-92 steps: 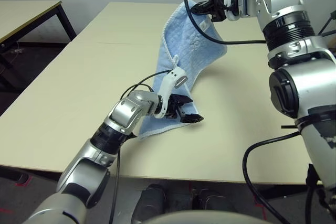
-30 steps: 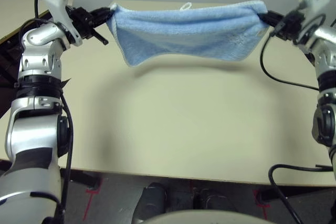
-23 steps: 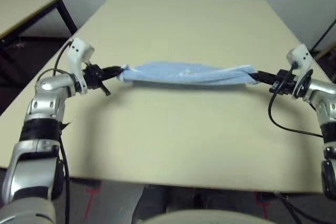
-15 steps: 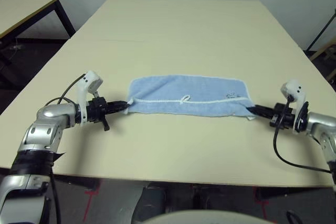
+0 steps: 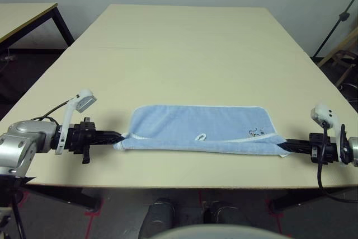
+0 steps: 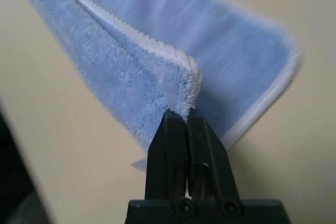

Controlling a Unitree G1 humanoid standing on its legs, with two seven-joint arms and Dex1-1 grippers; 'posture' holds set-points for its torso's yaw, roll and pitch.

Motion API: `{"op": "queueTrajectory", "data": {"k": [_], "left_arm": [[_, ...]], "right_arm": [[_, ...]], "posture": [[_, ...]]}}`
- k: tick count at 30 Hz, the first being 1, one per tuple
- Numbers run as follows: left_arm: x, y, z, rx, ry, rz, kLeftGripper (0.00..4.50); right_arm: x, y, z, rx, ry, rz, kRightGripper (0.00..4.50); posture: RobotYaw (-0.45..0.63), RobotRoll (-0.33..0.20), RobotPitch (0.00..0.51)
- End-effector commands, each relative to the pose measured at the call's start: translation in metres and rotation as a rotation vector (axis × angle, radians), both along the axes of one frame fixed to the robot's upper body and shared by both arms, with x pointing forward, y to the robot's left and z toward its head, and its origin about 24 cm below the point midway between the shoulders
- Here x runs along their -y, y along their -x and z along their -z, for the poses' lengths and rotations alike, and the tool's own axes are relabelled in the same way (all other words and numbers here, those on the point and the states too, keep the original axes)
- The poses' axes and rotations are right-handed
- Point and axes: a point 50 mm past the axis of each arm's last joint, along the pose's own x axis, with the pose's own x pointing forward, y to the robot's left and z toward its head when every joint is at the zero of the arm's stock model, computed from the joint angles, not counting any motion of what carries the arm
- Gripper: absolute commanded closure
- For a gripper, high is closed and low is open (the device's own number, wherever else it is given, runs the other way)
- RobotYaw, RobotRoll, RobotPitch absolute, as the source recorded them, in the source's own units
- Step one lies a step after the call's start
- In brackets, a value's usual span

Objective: Fold the towel and set it aside.

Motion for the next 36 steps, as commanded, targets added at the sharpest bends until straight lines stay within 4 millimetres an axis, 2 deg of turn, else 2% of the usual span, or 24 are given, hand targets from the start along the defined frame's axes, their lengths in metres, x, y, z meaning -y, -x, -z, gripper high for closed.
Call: {"op": "queueTrajectory", "data": {"k": [1, 9, 10, 12, 14, 20, 23, 24, 28, 32, 36], "left_arm": [[0.000, -0.012, 0.003, 0.044, -0.038, -0.022, 4.49], [0.005, -0.043, 0.012, 0.149, -0.079, -0.057, 4.49], [0.006, -0.046, 0.013, 0.159, -0.086, -0.068, 4.50], [0.006, -0.050, 0.014, 0.181, -0.091, -0.082, 4.01], [0.005, -0.052, 0.014, 0.191, -0.088, -0.104, 3.45], [-0.005, -0.046, 0.017, 0.158, -0.109, -0.134, 1.40], [-0.013, -0.043, 0.011, 0.164, -0.112, -0.166, 0.36], [-0.016, -0.042, 0.008, 0.169, -0.116, -0.172, 0.04], [-0.016, -0.042, -0.014, 0.261, -0.070, -0.218, 0.04], [0.011, -0.042, -0.030, 0.339, 0.035, -0.217, 0.04], [0.048, -0.041, -0.030, 0.418, 0.154, -0.276, 0.04]], "right_arm": [[0.002, -0.014, 0.002, 0.045, 0.039, 0.030, 4.50], [-0.001, -0.040, 0.008, 0.141, 0.122, 0.071, 4.50], [0.000, -0.043, 0.010, 0.173, 0.167, 0.088, 4.29], [-0.001, -0.046, 0.012, 0.190, 0.161, 0.097, 3.81], [0.000, -0.047, 0.009, 0.202, 0.124, 0.114, 3.12], [0.006, -0.049, 0.000, 0.243, 0.098, 0.159, 0.93], [0.015, -0.048, -0.009, 0.265, 0.089, 0.198, 0.00], [0.017, -0.048, -0.012, 0.274, 0.080, 0.213, 0.00], [0.014, -0.050, -0.031, 0.323, -0.009, 0.248, 0.00], [-0.008, -0.050, -0.046, 0.377, -0.145, 0.263, 0.00], [-0.041, -0.047, -0.046, 0.473, -0.223, 0.335, 0.00]], "posture": [[0.09, 0.000, 0.057], [0.10, 0.000, 0.054], [0.10, 0.000, 0.054], [0.09, 0.000, 0.053], [0.09, 0.000, 0.053], [0.08, 0.000, 0.056], [0.08, 0.000, 0.056], [0.08, 0.000, 0.056], [0.09, 0.000, 0.057], [0.09, 0.000, 0.060], [0.09, 0.000, 0.063]]}}
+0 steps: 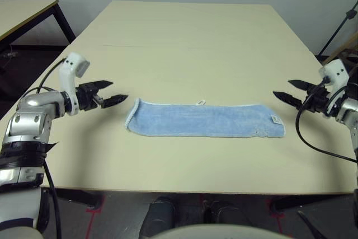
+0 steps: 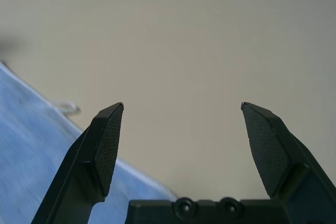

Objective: Fold the towel and set it aside.

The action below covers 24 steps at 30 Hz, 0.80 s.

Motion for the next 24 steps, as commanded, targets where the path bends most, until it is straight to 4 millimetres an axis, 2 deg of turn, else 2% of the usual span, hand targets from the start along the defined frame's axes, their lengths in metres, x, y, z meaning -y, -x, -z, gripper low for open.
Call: {"op": "queueTrajectory", "data": {"k": [1, 8, 12, 13, 16, 19, 24], "left_arm": [[0.024, 0.004, 0.005, 0.033, 0.086, -0.056, 0.04], [0.067, 0.020, 0.036, -0.018, 0.195, -0.138, 0.04], [0.079, 0.026, 0.051, -0.045, 0.190, -0.154, 0.04], [0.079, 0.027, 0.054, -0.047, 0.169, -0.161, 0.22], [0.076, 0.028, 0.064, -0.046, 0.107, -0.177, 1.01], [0.072, 0.027, 0.070, -0.023, 0.045, -0.201, 2.06], [0.069, 0.027, 0.075, -0.002, 0.018, -0.227, 3.89]], "right_arm": [[-0.020, 0.004, 0.004, 0.043, -0.074, 0.090, 0.00], [-0.051, 0.023, 0.033, 0.004, -0.158, 0.166, 0.00], [-0.057, 0.029, 0.044, -0.020, -0.181, 0.184, 0.00], [-0.059, 0.030, 0.046, -0.026, -0.194, 0.177, 0.00], [-0.063, 0.033, 0.050, -0.032, -0.211, 0.172, 0.67], [-0.064, 0.034, 0.054, -0.017, -0.167, 0.175, 1.72], [-0.067, 0.036, 0.060, -0.013, -0.138, 0.168, 3.77]], "posture": [[0.09, 0.000, 0.063], [0.09, 0.000, 0.068], [0.09, 0.000, 0.065], [0.09, 0.000, 0.064], [0.09, 0.000, 0.062], [0.09, 0.000, 0.060], [0.09, 0.000, 0.059]]}}
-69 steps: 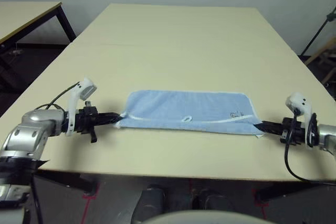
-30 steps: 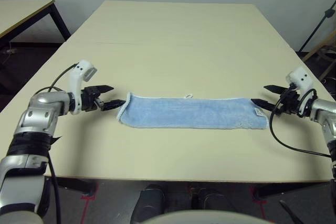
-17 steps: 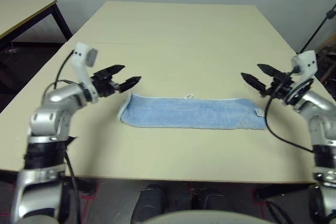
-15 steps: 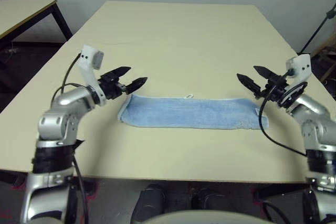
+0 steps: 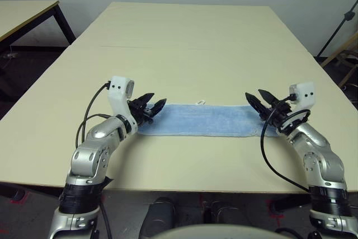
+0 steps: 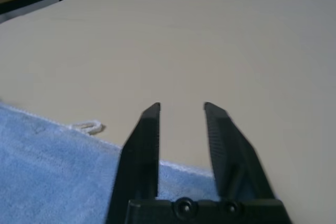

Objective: Fold the towel and set it aside.

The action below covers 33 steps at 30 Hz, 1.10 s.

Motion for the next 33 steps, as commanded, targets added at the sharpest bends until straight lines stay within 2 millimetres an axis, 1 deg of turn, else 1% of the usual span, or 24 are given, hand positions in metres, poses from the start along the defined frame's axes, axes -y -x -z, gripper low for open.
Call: {"op": "queueTrajectory", "data": {"k": [1, 2, 6, 13, 20, 28, 32, 33], "left_arm": [[0.000, 0.003, 0.012, -0.024, -0.045, 0.010, 4.26], [-0.001, 0.004, 0.014, -0.029, -0.057, 0.012, 4.50], [-0.006, 0.009, 0.023, -0.054, -0.064, 0.001, 4.50], [-0.015, 0.016, 0.041, -0.125, -0.095, -0.011, 4.50], [-0.035, 0.018, 0.053, -0.170, -0.114, -0.074, 4.50], [-0.053, 0.018, 0.055, -0.188, -0.130, -0.099, 4.50], [-0.060, 0.014, 0.049, -0.160, -0.128, -0.113, 4.50], [-0.059, 0.011, 0.042, -0.130, -0.110, -0.103, 4.50]], "right_arm": [[-0.001, 0.002, 0.007, -0.012, 0.010, 0.002, 4.17], [0.000, 0.003, 0.009, -0.016, 0.011, 0.005, 4.48], [0.005, 0.006, 0.016, -0.048, 0.017, 0.024, 4.48], [0.019, 0.012, 0.040, -0.154, 0.077, 0.072, 4.48], [0.036, 0.011, 0.058, -0.248, 0.172, 0.138, 4.48], [0.049, 0.009, 0.064, -0.272, 0.207, 0.167, 4.48], [0.055, 0.007, 0.059, -0.256, 0.195, 0.174, 4.48], [0.058, 0.006, 0.052, -0.242, 0.150, 0.178, 4.48]], "posture": [[0.09, 0.000, 0.060], [0.09, 0.000, 0.060], [0.09, 0.000, 0.061], [0.10, 0.000, 0.060], [0.11, 0.000, 0.059], [0.12, 0.000, 0.056], [0.12, 0.000, 0.053], [0.12, 0.000, 0.051]]}}
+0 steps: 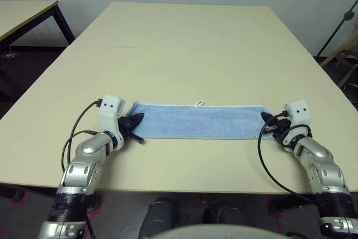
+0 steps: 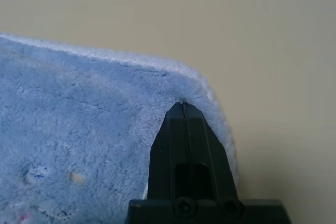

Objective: Fold the towel and set it aside.

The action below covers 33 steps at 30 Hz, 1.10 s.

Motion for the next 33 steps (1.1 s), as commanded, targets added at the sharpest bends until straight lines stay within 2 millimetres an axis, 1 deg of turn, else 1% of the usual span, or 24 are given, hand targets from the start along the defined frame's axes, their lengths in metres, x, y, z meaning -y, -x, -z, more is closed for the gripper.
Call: {"op": "queueTrajectory", "data": {"k": [1, 4, 5, 6, 7, 8, 10, 13, 14, 16, 17, 18, 21, 24, 25, 28, 33], "left_arm": [[-0.008, -0.005, -0.010, 0.042, 0.028, -0.005, 4.50], [-0.004, -0.010, -0.027, 0.117, 0.069, 0.068, 4.50], [-0.003, -0.011, -0.032, 0.141, 0.081, 0.085, 4.33], [-0.002, -0.013, -0.037, 0.163, 0.092, 0.103, 4.12], [-0.002, -0.014, -0.044, 0.190, 0.111, 0.135, 3.89], [-0.002, -0.014, -0.050, 0.220, 0.114, 0.167, 3.61], [-0.005, -0.014, -0.061, 0.272, 0.092, 0.225, 2.91], [-0.010, -0.013, -0.072, 0.266, 0.102, 0.305, 1.82], [-0.012, -0.013, -0.075, 0.263, 0.110, 0.330, 1.45], [-0.016, -0.012, -0.081, 0.257, 0.109, 0.364, 0.72], [-0.017, -0.011, -0.083, 0.255, 0.108, 0.382, 0.40], [-0.018, -0.011, -0.085, 0.254, 0.107, 0.400, 0.06], [-0.018, -0.005, -0.089, 0.225, 0.121, 0.481, 0.02], [-0.020, 0.000, -0.091, 0.190, 0.129, 0.544, 0.02], [-0.020, 0.001, -0.091, 0.178, 0.135, 0.563, 0.02], [-0.019, 0.003, -0.093, 0.173, 0.147, 0.599, 0.02], [-0.016, 0.008, -0.095, 0.159, 0.164, 0.670, 0.02]], "right_arm": [[0.015, 0.000, -0.009, 0.014, -0.081, 0.040, 4.48], [0.021, 0.002, -0.029, 0.059, -0.218, 0.045, 4.48], [0.026, 0.003, -0.034, 0.056, -0.255, 0.068, 4.10], [0.030, 0.005, -0.038, 0.049, -0.276, 0.090, 3.87], [0.033, 0.008, -0.044, 0.046, -0.306, 0.095, 3.54], [0.034, 0.012, -0.049, 0.041, -0.337, 0.090, 3.19], [0.038, 0.020, -0.056, 0.016, -0.417, 0.091, 2.43], [0.045, 0.036, -0.058, -0.131, -0.427, 0.180, 1.30], [0.044, 0.042, -0.060, -0.172, -0.449, 0.181, 0.92], [0.044, 0.055, -0.063, -0.284, -0.560, 0.141, 0.10], [0.046, 0.062, -0.064, -0.335, -0.597, 0.136, 0.00], [0.048, 0.069, -0.064, -0.387, -0.628, 0.137, 0.00], [0.053, 0.086, -0.063, -0.503, -0.686, 0.147, 0.00], [0.049, 0.099, -0.056, -0.613, -0.740, 0.128, 0.00], [0.047, 0.100, -0.053, -0.630, -0.755, 0.129, 0.00], [0.038, 0.093, -0.041, -0.643, -0.772, 0.171, 0.00], [0.015, 0.070, -0.024, -0.636, -0.829, 0.217, 0.00]], "posture": [[0.12, 0.000, 0.049], [0.12, 0.000, 0.050], [0.12, 0.000, 0.050], [0.11, 0.000, 0.053], [0.11, 0.000, 0.055], [0.11, 0.000, 0.055], [0.10, 0.000, 0.061], [0.09, 0.000, 0.068], [0.09, 0.000, 0.068], [0.09, 0.000, 0.068], [0.08, 0.000, 0.073], [0.08, 0.000, 0.073], [0.08, 0.000, 0.077], [0.08, 0.000, 0.076], [0.08, 0.000, 0.075], [0.08, 0.000, 0.073], [0.09, 0.000, 0.069]]}}
